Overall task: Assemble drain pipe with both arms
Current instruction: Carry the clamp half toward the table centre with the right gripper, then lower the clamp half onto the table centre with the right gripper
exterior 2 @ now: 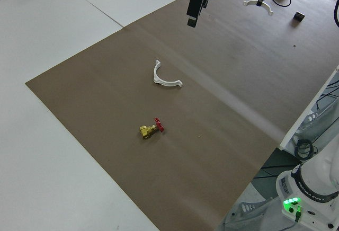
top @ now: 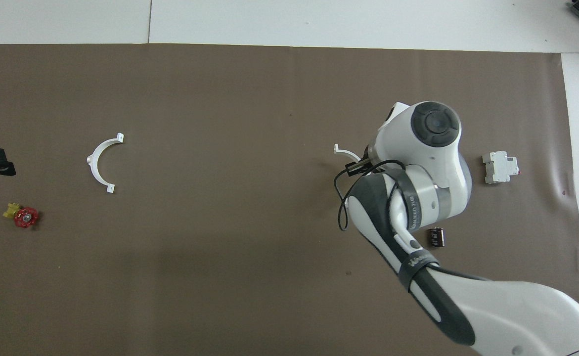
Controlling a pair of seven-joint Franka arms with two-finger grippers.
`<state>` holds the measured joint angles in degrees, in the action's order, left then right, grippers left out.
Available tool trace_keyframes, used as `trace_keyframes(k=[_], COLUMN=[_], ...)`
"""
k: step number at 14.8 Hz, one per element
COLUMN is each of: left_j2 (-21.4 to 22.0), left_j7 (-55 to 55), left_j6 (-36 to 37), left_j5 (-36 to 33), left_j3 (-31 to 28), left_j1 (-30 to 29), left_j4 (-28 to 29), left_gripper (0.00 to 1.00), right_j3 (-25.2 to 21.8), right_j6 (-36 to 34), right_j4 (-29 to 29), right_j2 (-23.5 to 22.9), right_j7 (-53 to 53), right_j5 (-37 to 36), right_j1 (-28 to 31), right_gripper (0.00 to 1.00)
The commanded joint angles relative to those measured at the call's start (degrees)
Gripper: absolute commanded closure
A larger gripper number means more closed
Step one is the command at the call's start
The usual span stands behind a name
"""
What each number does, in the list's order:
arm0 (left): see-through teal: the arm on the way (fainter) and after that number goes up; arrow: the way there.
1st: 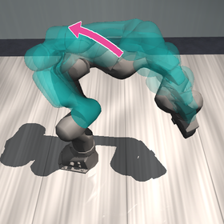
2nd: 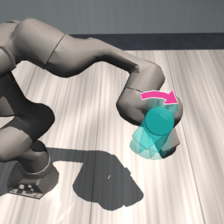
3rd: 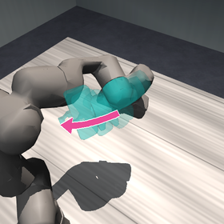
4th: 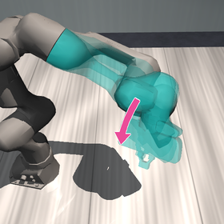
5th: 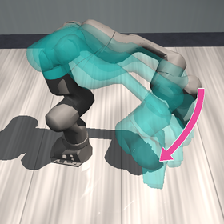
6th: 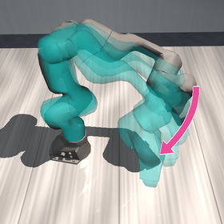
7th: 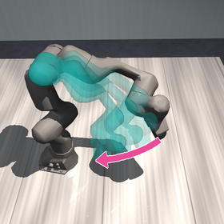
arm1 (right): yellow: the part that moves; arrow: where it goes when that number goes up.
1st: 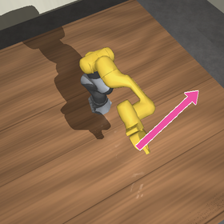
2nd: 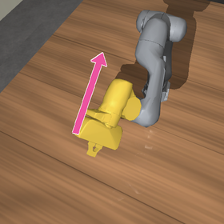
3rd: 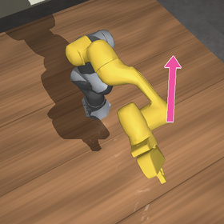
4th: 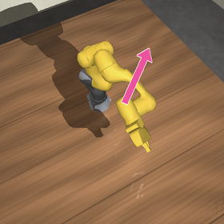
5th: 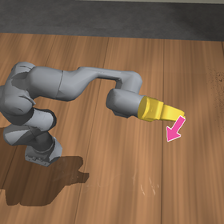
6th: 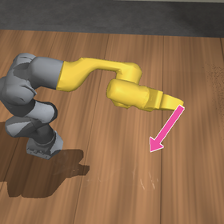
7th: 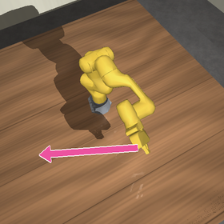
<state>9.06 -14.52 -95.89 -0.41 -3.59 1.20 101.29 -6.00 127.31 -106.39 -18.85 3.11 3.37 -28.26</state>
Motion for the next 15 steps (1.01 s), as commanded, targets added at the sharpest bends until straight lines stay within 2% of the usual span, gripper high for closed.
trace_keyframes(k=[1, 6, 15], left_j2=[0.08, 0.17, 0.17], left_j7=[0.28, 0.28, 0.28], left_j6=[1.14, 1.14, 1.14], left_j5=[-0.03, -0.03, -0.03], left_j3=[0.17, 0.17, 0.17], left_j1=[-0.41, -0.41, -0.41], left_j4=[-0.48, -0.48, -0.48], left_gripper=[0.00, 0.00, 0.00], right_j3=[-0.24, -0.15, -0.24], right_j6=[2.15, 3.64, 5.05], right_j4=[2.85, 5.41, 4.88], right_j2=[-3.55, -6.90, -8.05], right_j7=[13.11, 22.19, 23.00], right_j5=[-4.68, -4.78, -6.35], right_j1=[-5.13, -11.28, -10.59], right_gripper=[1.00, 1.00, 1.00])
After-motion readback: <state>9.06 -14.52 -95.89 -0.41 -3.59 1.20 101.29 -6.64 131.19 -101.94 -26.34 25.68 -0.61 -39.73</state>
